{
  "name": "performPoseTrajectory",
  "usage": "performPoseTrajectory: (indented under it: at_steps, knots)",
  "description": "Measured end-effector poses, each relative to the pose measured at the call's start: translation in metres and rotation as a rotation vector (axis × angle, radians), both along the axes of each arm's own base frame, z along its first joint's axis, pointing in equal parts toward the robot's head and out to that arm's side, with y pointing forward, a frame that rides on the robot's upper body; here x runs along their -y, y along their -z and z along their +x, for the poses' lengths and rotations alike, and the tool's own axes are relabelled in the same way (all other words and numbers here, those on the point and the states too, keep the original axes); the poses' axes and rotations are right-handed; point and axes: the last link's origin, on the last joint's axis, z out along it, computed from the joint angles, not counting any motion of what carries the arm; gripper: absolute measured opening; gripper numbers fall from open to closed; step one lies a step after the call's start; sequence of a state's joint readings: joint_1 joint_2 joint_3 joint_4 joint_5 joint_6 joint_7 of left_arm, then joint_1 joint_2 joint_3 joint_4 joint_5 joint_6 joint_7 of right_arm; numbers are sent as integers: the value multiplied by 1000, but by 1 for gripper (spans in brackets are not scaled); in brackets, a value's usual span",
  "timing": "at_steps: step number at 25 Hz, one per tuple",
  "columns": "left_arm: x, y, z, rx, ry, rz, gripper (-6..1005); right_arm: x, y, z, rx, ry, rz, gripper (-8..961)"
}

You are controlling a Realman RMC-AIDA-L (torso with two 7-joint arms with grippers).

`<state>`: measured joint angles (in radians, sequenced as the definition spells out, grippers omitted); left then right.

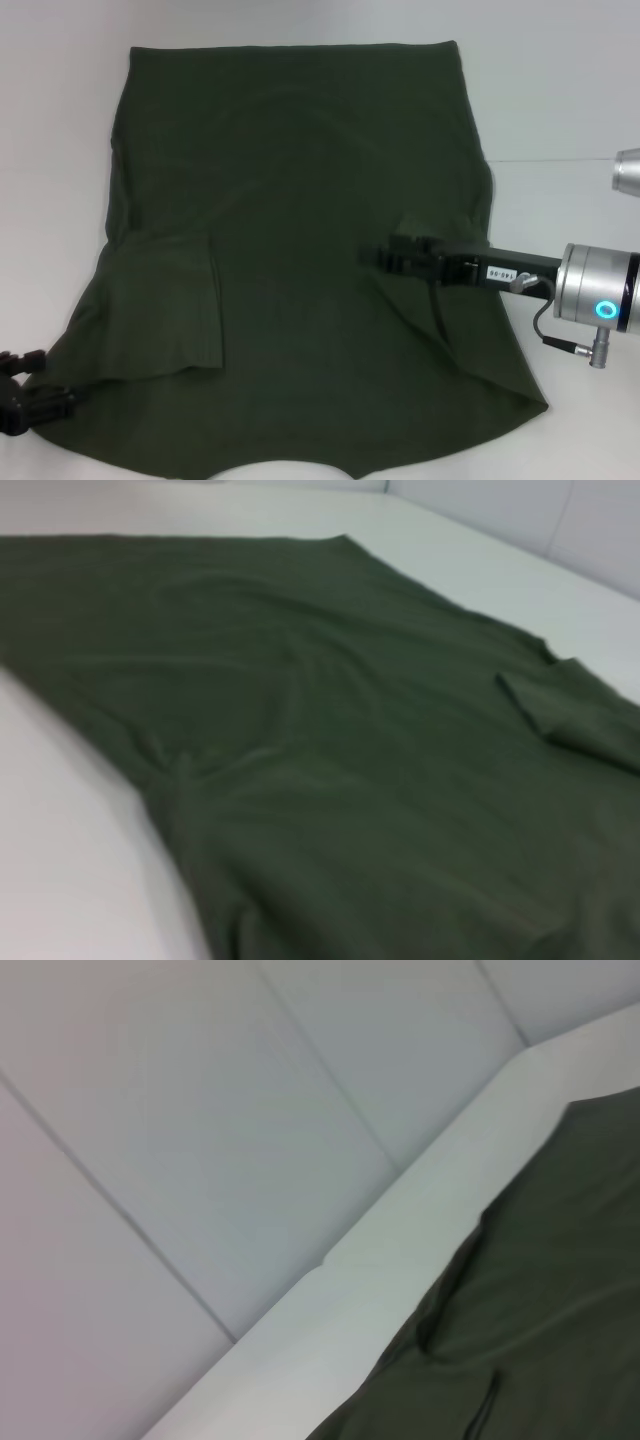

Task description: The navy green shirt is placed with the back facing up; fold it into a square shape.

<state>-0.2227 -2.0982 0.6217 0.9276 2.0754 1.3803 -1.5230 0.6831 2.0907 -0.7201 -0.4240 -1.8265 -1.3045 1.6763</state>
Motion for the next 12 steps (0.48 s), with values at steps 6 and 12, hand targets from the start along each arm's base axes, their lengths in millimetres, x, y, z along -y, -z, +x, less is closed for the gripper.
performPoseTrajectory:
  at_steps: [6, 12]
  knots:
    - [6, -4, -10, -7, -46, 15, 758, 7, 2, -6, 18, -104, -14, 871]
    - [13, -2, -19, -19, -91, 26, 755, 9, 5, -12, 24, -154, -28, 870]
